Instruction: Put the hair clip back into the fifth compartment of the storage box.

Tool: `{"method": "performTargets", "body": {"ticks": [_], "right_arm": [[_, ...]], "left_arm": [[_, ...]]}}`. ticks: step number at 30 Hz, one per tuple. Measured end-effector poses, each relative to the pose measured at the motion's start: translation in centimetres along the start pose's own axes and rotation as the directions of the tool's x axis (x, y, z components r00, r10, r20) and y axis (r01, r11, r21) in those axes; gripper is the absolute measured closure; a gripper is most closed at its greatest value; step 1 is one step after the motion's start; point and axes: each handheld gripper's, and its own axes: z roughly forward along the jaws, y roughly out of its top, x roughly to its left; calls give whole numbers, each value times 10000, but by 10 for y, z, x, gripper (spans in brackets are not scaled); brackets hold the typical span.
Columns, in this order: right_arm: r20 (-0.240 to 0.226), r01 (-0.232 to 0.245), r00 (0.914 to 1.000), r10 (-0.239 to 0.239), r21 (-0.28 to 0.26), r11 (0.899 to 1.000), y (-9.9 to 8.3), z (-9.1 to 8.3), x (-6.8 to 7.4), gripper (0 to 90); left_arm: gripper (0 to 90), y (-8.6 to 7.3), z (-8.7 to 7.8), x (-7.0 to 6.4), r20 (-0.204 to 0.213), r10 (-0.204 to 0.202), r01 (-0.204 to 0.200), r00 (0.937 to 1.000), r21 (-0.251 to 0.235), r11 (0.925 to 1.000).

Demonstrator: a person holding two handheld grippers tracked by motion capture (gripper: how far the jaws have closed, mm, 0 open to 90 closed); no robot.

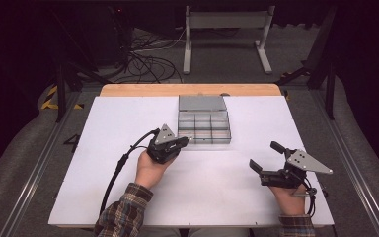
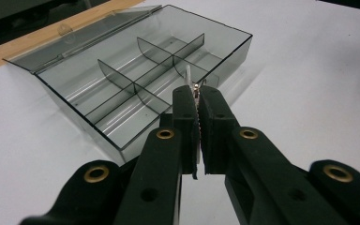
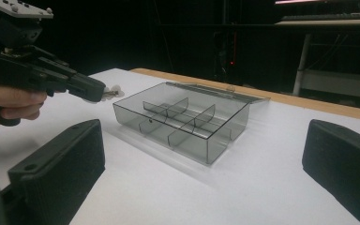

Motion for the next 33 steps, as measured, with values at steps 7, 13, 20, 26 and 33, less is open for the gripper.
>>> {"method": "performTargets", "body": {"ticks": [7,13,20,26,33], "right_arm": [[20,106,9999,-106,99,9999,0,1,1,0],[8,305,9995,-306,312,9990,-1,4,4,0],[31,261,9996,-263,398,9989,-2,5,4,0],[-42,363,9993,-361,546,9978,-3,8,5,0],[-14,314,9995,-314,546,9980,-3,8,4,0]], "left_arm": [[856,2,6,-1,-4,-164,164,9999,-197,9997],[856,4,13,-3,71,-152,154,9999,-262,9995],[856,9,21,-6,219,51,-48,9997,-112,9999],[856,14,27,-9,365,113,-109,9993,-119,9999],[856,18,34,-14,418,166,-160,9990,-159,9997]]}}
